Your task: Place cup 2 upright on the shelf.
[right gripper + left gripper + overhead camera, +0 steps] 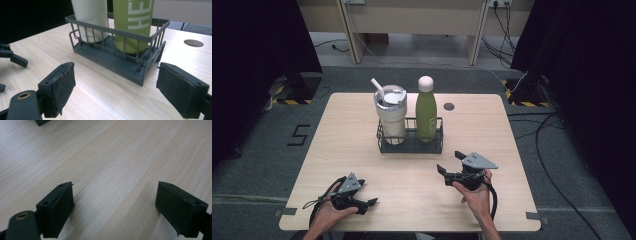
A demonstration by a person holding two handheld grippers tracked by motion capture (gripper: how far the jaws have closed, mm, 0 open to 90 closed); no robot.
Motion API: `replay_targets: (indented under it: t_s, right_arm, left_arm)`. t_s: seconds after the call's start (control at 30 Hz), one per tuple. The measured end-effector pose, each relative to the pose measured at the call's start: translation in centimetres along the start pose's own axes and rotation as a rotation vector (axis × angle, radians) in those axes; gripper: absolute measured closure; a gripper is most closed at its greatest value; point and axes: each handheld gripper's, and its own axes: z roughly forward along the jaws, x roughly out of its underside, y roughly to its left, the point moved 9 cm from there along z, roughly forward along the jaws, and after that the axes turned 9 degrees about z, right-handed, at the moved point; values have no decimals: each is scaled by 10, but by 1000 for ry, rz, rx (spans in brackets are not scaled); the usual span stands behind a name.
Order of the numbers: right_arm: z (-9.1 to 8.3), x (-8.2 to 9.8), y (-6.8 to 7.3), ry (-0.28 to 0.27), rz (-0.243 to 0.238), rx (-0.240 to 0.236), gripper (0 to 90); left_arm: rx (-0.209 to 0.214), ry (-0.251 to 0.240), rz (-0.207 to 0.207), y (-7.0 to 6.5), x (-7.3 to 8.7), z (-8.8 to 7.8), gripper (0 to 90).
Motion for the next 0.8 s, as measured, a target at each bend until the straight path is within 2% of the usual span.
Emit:
replay_targets:
  t_s: [0.37, 0.67, 0.8]
  right_arm:
    - [-4, 14, 0, 30, 10, -4, 153]
    - [-9, 20, 4, 57, -17, -1, 153]
    - [-13, 25, 6, 60, -8, -4, 153]
  left_arm:
    - [0, 0, 0, 0, 0, 0, 144]
    - [0, 0, 1, 0, 0, 0, 144]
    - [0, 0, 0, 0, 0, 0, 144]
